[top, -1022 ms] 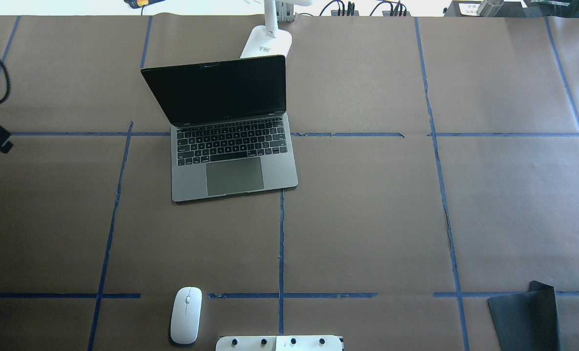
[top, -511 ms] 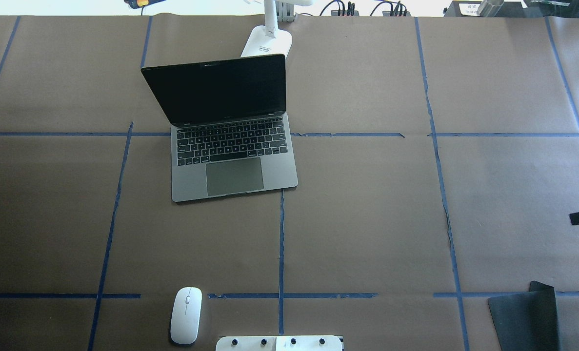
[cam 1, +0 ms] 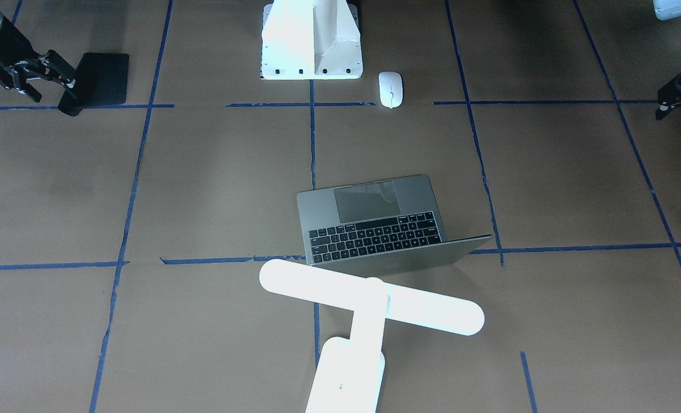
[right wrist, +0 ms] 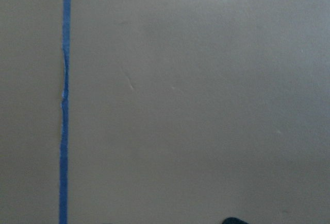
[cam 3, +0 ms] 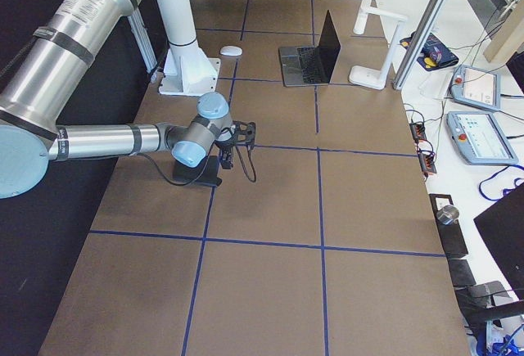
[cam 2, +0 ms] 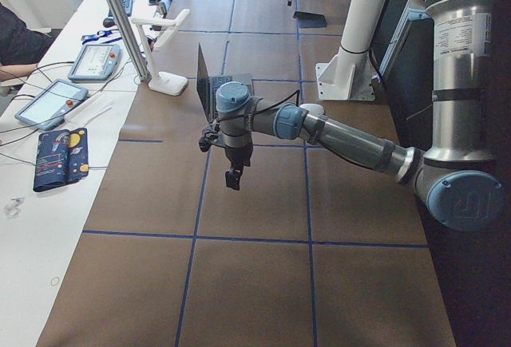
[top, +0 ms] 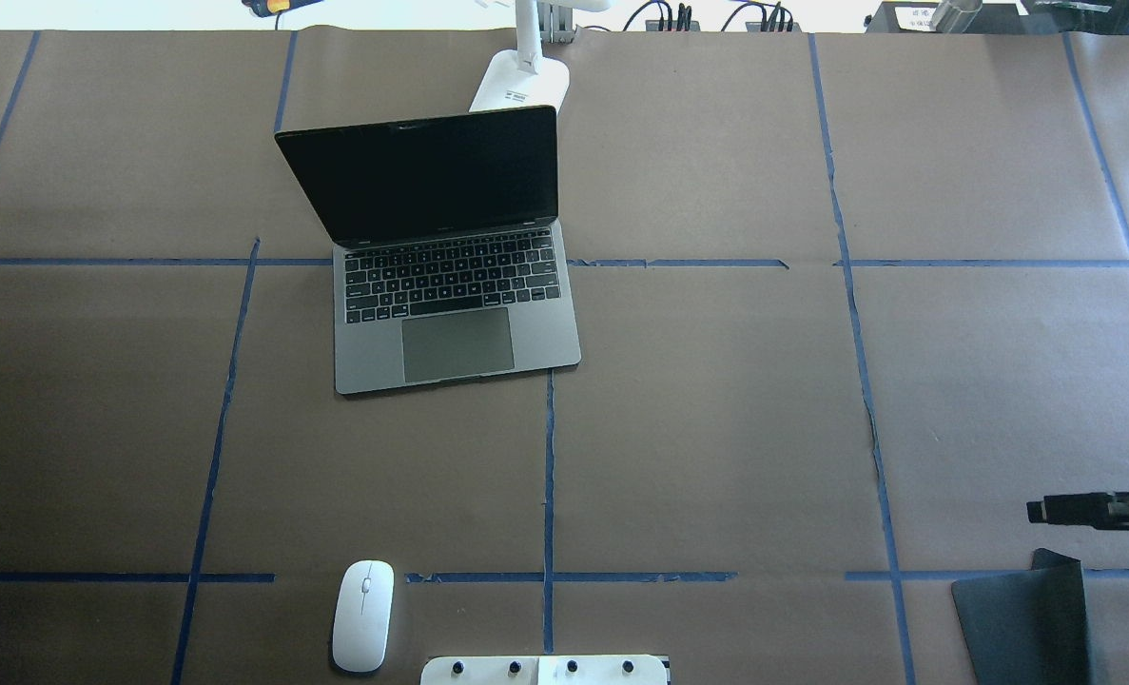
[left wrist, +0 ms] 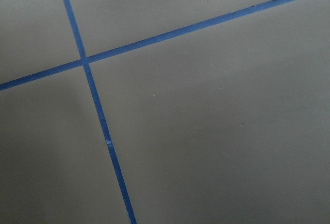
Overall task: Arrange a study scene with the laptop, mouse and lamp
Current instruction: 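Reach the right gripper to the black mouse pad and grasp it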
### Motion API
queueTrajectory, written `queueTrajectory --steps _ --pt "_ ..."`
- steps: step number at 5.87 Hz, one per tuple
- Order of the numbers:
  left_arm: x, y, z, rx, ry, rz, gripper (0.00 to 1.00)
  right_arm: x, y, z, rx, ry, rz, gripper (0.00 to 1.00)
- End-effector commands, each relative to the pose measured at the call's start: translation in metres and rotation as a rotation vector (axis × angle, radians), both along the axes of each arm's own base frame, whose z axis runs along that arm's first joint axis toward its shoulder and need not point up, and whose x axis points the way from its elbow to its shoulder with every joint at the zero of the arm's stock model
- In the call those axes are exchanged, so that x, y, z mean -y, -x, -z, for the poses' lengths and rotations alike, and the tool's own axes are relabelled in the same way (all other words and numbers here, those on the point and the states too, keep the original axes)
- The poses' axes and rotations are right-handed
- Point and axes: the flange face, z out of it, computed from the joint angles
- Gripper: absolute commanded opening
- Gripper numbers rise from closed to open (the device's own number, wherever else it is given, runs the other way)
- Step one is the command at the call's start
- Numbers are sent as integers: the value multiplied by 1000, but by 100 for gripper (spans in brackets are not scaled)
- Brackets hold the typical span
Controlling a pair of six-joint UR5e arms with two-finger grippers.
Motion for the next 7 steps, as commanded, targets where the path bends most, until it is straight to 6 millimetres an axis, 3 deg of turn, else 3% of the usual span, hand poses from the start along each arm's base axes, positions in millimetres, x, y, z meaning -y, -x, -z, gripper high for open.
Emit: queueTrajectory --steps 1,3,4,5,7 --pt "-1 2 3 -3 -5 6 100 -25 4 -43 -35 8 40 100" --pt "-1 4 3 -3 -4 9 100 -37 8 -58 -65 22 87 99" --pt "-1 4 4 -5 -5 10 100 -39 10 -59 -68 23 96 84" --pt "-1 11 4 -5 -5 24 100 -41 11 -64 -76 26 106 55" --pt "-2 11 6 -45 8 24 100 -42 14 -64 -74 24 114 53"
